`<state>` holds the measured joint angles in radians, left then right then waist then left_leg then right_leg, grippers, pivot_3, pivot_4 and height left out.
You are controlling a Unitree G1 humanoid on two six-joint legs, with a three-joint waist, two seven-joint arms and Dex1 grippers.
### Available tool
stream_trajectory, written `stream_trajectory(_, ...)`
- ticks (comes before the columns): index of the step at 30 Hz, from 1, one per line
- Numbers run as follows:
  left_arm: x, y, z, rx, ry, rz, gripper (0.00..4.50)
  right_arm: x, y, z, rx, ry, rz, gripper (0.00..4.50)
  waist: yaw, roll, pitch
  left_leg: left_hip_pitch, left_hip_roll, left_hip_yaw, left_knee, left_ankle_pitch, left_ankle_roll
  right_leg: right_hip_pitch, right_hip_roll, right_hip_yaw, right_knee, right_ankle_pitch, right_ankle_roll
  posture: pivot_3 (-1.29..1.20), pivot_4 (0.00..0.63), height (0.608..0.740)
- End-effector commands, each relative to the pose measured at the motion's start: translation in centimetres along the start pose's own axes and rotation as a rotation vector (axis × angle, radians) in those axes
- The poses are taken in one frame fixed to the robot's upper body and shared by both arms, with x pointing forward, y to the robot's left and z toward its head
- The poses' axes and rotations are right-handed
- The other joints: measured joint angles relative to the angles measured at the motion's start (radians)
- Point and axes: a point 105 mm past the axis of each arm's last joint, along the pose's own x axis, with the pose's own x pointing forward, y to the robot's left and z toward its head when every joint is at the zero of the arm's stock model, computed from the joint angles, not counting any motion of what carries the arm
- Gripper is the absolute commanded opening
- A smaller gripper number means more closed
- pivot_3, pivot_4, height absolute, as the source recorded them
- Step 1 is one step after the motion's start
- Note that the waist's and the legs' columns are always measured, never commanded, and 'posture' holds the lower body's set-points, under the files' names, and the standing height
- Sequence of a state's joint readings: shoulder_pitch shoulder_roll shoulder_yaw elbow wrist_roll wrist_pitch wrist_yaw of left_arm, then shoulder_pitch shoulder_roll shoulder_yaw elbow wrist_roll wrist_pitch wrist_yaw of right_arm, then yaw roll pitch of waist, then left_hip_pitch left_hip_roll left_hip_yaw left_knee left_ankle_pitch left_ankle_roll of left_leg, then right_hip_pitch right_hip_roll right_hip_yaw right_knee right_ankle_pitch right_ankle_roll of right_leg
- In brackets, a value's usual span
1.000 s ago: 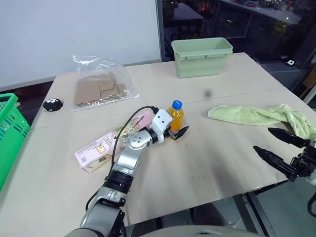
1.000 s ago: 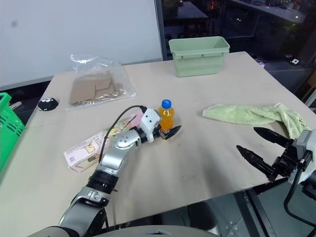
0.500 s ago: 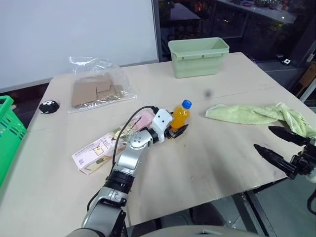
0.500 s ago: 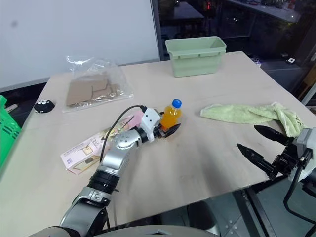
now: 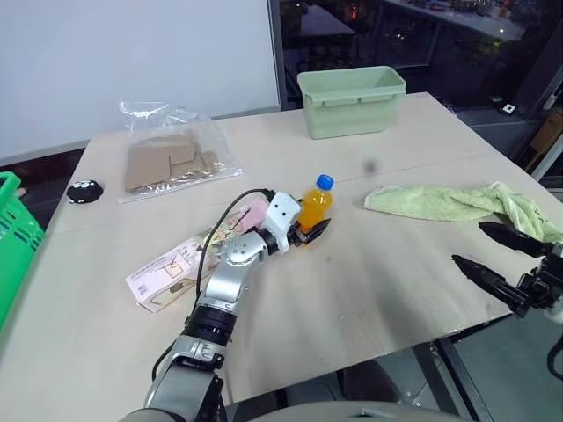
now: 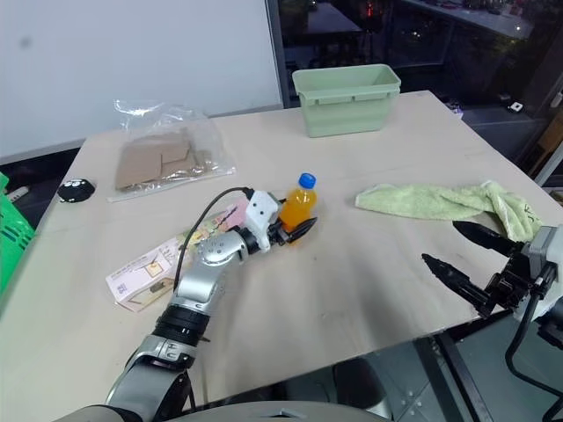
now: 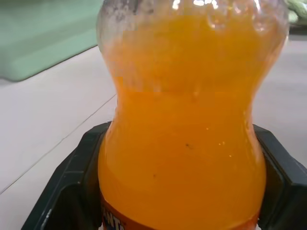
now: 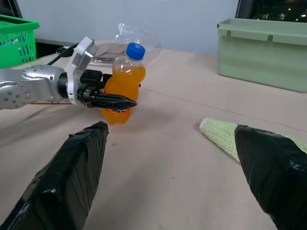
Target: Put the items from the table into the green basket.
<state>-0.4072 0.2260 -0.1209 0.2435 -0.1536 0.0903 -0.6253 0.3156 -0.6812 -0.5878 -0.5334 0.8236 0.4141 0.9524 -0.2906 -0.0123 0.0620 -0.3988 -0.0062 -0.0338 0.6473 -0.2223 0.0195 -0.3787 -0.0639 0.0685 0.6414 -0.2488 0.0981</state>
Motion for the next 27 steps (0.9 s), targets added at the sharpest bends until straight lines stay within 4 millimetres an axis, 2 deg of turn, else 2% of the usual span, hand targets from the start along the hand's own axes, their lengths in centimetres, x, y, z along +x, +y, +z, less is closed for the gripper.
stream_trajectory(1,-0.4,3.4,8.2,-0.005,-0.245,0.106,3.05,1.2,0.1,1.7,-0.023,-0.063,0.054,4.50,0.002,-0.001,0.001,0.000,0.000,0.000,0.000,0.000,0.000,0.000,0.000,0.000,0.000,0.000,0.000,-0.29,0.000,0.740)
stream_trajectory(3,-0.9,5.4,9.9,0.069,-0.244,0.196,3.05,2.2,-0.1,2.5,-0.028,-0.096,0.082,4.50,0.005,-0.001,0.001,0.000,0.000,-0.001,0.001,0.000,0.000,0.000,0.000,0.000,0.000,0.000,0.001,-0.26,0.000,0.740)
stream_trajectory(6,-2.8,9.6,12.2,0.043,-0.256,0.377,3.05,4.1,-0.3,3.5,-0.042,-0.131,0.147,4.50,0.006,-0.001,0.000,0.000,-0.001,-0.001,0.001,0.000,0.000,0.000,0.000,0.000,0.000,0.001,0.002,-0.21,0.000,0.740)
stream_trajectory(9,-5.0,12.0,14.1,0.081,-0.271,0.495,3.05,5.8,-0.6,4.0,-0.035,-0.147,0.192,4.50,0.010,-0.001,0.000,0.001,-0.001,-0.002,0.000,0.000,0.000,0.000,0.000,0.000,0.001,0.002,0.003,-0.15,0.000,0.740)
stream_trajectory(12,-8.9,15.3,15.7,0.158,-0.236,0.679,3.05,8.1,-0.4,4.4,-0.037,-0.163,0.270,4.50,0.030,-0.002,0.001,0.001,0.000,-0.003,-0.001,0.000,0.000,-0.001,0.001,-0.001,0.003,0.003,0.001,-0.09,0.000,0.740)
stream_trajectory(14,-11.5,16.7,16.7,0.212,-0.222,0.780,3.05,9.1,-0.1,4.7,-0.031,-0.183,0.312,4.50,0.056,-0.002,0.001,0.001,0.000,-0.005,-0.001,0.000,0.000,-0.002,0.002,-0.001,0.004,0.004,-0.001,-0.06,0.000,0.740)
stream_trajectory(15,-13.4,17.7,17.1,0.241,-0.206,0.845,3.05,9.8,0.0,4.7,-0.023,-0.185,0.338,4.50,0.067,-0.003,0.002,0.001,0.000,-0.005,-0.002,0.000,0.000,-0.002,0.002,-0.002,0.004,0.004,-0.001,-0.04,0.000,0.740)
stream_trajectory(18,-17.5,19.5,17.9,0.291,-0.168,0.970,3.05,11.0,0.4,4.6,-0.007,-0.191,0.396,4.50,0.120,-0.003,0.002,0.000,0.000,-0.007,-0.004,0.000,0.000,-0.002,0.002,-0.003,0.004,0.005,-0.002,0.01,0.000,0.740)
stream_trajectory(21,-20.6,20.3,18.5,0.343,-0.138,1.048,3.05,11.9,1.0,4.9,0.014,-0.211,0.458,4.50,0.179,-0.003,0.002,0.000,-0.001,-0.007,-0.005,0.000,-0.001,-0.003,0.001,-0.004,0.003,0.005,-0.002,0.04,0.000,0.740)
stream_trajectory(27,-26.1,21.1,17.6,0.370,-0.069,1.192,3.05,13.4,2.5,5.3,0.033,-0.219,0.581,4.50,0.289,-0.007,0.000,0.000,-0.001,-0.007,-0.005,-0.001,-0.002,-0.002,-0.001,-0.007,0.002,0.005,-0.003,0.10,0.000,0.740)
